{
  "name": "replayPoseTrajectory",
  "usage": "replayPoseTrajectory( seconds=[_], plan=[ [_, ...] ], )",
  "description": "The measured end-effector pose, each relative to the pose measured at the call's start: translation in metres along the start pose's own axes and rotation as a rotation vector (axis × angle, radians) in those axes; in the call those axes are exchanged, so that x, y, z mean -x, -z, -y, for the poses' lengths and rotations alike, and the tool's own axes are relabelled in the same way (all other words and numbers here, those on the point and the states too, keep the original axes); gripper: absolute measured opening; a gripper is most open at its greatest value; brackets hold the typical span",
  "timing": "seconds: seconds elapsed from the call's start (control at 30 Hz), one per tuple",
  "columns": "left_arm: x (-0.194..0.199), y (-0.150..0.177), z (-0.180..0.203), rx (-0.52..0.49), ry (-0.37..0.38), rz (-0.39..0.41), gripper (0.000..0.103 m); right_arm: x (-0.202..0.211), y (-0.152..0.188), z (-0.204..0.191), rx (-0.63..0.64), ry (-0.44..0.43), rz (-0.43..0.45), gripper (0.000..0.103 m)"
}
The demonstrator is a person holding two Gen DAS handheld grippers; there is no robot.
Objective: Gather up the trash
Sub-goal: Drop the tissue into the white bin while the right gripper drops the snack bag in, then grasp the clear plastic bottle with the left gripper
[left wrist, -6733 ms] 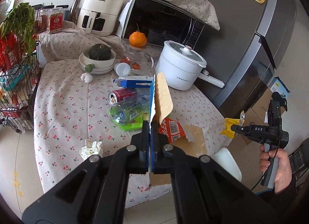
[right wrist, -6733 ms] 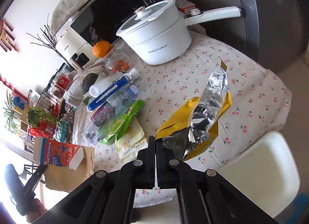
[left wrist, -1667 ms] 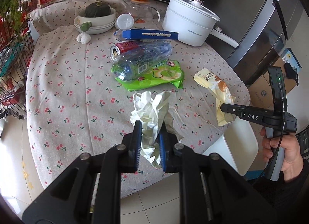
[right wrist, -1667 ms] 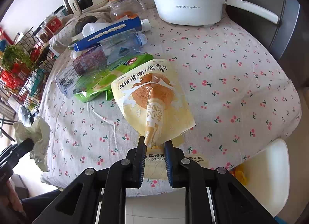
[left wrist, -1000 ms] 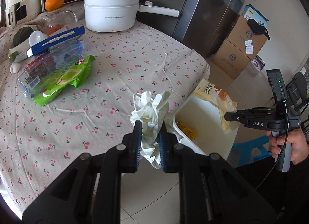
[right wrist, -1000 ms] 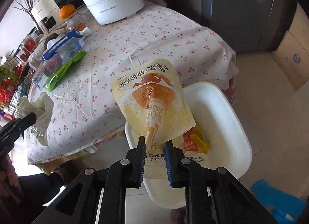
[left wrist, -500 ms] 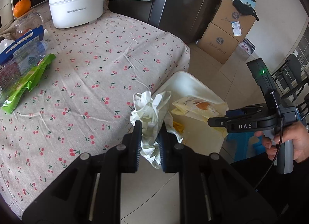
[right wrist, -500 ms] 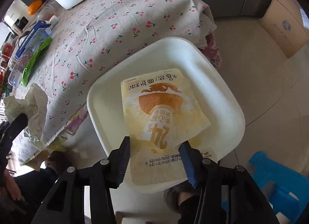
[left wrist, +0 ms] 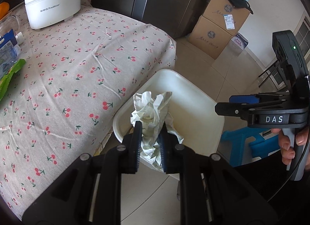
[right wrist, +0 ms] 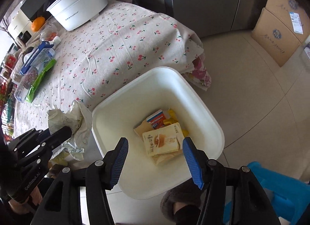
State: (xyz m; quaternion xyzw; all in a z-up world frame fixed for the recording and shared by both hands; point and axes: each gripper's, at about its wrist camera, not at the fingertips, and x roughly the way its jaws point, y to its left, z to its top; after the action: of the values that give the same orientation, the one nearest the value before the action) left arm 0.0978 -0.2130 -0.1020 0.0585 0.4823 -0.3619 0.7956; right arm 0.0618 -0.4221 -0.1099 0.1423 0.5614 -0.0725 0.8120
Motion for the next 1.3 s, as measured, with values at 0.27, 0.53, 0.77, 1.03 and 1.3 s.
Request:
replayPoseTrajectory(
  seconds=[0.27,0.53,0.77,1.03,1.3],
  plan=[
    [-0.011,-0.005,0.01,-0.047,-0.077,0.005,0.056,0.007,-0.007,0.019,-0.04,0.021,0.024,0.063],
    [0.004,-0.007,-0.005,-0.015,-0.119,0.03,0.077,0.015,-0.009,0.014,-0.033,0.007,0.045,0.064],
    [0.03,-0.007,-0.034,0.049,-0.187,0.066,0.084,0.016,-0.011,-0.001,-0.007,-0.004,0.053,0.065],
    [0.069,0.0,-0.08,0.128,-0.287,0.105,0.094,0.019,-0.022,-0.029,0.028,-0.015,0.06,0.068],
    [0.122,-0.018,-0.153,0.184,-0.43,0.114,0.095,0.02,-0.042,-0.083,0.12,-0.038,0.075,0.078]
  ],
)
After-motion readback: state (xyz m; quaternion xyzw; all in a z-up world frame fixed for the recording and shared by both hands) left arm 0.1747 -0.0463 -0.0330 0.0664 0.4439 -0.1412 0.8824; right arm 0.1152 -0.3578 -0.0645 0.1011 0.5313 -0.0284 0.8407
